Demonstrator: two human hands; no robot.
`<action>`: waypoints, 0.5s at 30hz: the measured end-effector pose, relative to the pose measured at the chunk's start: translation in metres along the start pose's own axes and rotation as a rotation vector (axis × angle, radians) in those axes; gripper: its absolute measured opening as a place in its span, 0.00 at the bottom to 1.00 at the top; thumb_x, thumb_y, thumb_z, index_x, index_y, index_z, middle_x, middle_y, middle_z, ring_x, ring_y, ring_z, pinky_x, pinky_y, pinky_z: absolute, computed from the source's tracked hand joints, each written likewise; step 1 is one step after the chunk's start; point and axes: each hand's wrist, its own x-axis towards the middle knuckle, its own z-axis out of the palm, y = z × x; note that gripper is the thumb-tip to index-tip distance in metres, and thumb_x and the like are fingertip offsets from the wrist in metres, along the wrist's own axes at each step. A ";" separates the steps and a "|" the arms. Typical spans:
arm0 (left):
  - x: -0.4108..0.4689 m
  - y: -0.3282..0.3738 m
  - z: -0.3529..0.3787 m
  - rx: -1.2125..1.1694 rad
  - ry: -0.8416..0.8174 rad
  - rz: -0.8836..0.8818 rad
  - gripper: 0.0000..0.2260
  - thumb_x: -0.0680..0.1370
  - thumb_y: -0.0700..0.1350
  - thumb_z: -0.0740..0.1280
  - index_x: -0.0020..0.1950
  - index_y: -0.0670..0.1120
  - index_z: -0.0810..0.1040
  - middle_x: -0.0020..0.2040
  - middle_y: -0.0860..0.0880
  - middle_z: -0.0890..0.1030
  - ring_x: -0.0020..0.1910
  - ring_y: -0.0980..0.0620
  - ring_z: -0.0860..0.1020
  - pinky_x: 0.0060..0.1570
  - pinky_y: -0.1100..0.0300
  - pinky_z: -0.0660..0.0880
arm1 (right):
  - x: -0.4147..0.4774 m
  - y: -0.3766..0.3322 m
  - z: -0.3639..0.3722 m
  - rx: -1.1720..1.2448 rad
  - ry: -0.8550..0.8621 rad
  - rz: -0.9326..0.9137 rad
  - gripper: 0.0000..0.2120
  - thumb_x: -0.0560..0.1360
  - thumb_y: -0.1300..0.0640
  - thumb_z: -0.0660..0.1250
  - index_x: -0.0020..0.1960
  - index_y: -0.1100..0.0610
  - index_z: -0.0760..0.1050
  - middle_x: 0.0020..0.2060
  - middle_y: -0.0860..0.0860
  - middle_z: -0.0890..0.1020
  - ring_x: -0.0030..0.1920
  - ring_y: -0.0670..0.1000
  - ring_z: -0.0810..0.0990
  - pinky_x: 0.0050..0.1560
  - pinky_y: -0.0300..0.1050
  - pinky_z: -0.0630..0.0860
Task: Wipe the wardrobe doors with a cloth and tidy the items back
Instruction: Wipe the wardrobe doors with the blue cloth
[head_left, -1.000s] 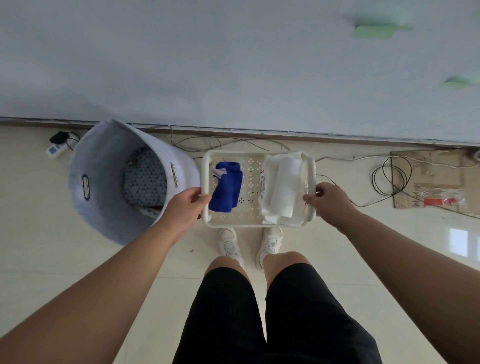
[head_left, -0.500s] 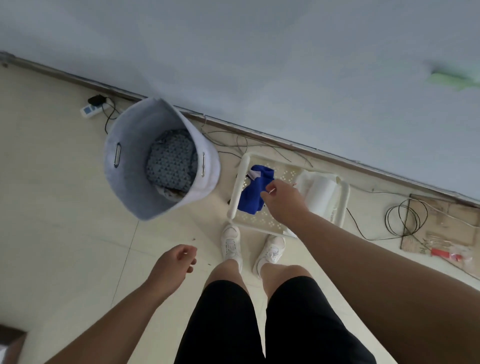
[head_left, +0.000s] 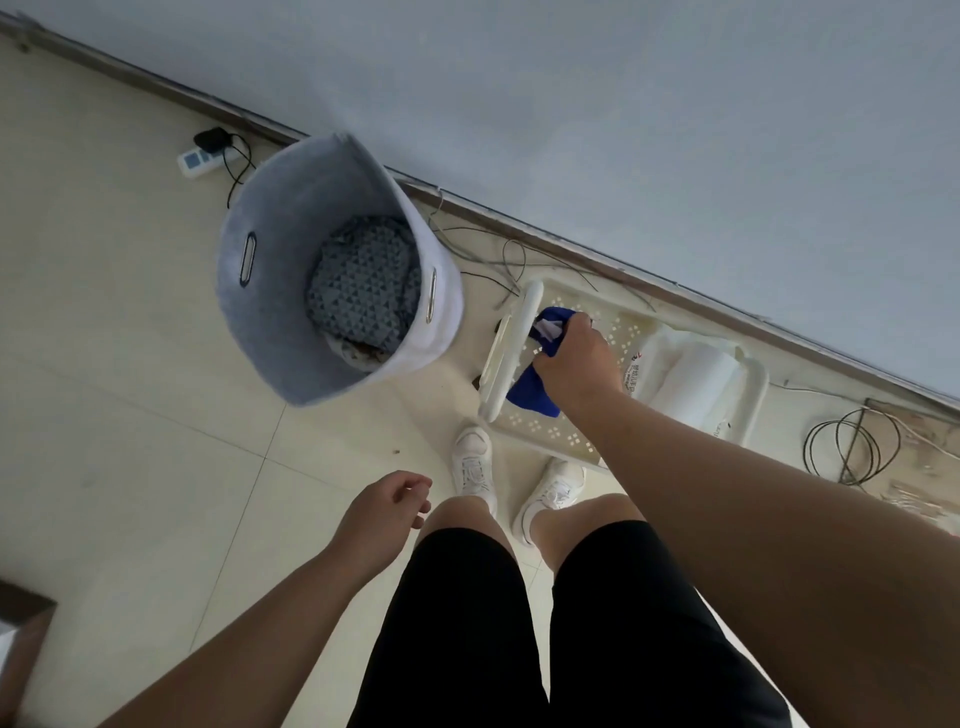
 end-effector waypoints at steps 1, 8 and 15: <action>0.000 0.002 0.001 0.007 -0.001 0.008 0.07 0.84 0.49 0.64 0.54 0.57 0.82 0.45 0.54 0.86 0.42 0.57 0.84 0.52 0.53 0.80 | 0.000 0.001 -0.002 0.017 -0.009 -0.009 0.17 0.76 0.58 0.67 0.63 0.58 0.68 0.53 0.56 0.79 0.47 0.58 0.78 0.40 0.49 0.74; -0.028 0.030 -0.001 0.031 -0.021 0.089 0.08 0.83 0.51 0.63 0.54 0.59 0.82 0.45 0.55 0.86 0.43 0.58 0.84 0.45 0.59 0.79 | -0.036 0.013 -0.045 0.115 0.009 -0.081 0.09 0.75 0.56 0.67 0.52 0.53 0.69 0.40 0.47 0.75 0.36 0.45 0.73 0.31 0.41 0.64; -0.107 0.068 -0.023 0.000 0.000 0.172 0.07 0.84 0.52 0.64 0.53 0.55 0.82 0.46 0.52 0.85 0.46 0.53 0.84 0.46 0.56 0.79 | -0.127 0.024 -0.130 0.047 -0.054 -0.120 0.03 0.78 0.54 0.63 0.51 0.52 0.71 0.39 0.47 0.78 0.36 0.47 0.76 0.32 0.41 0.69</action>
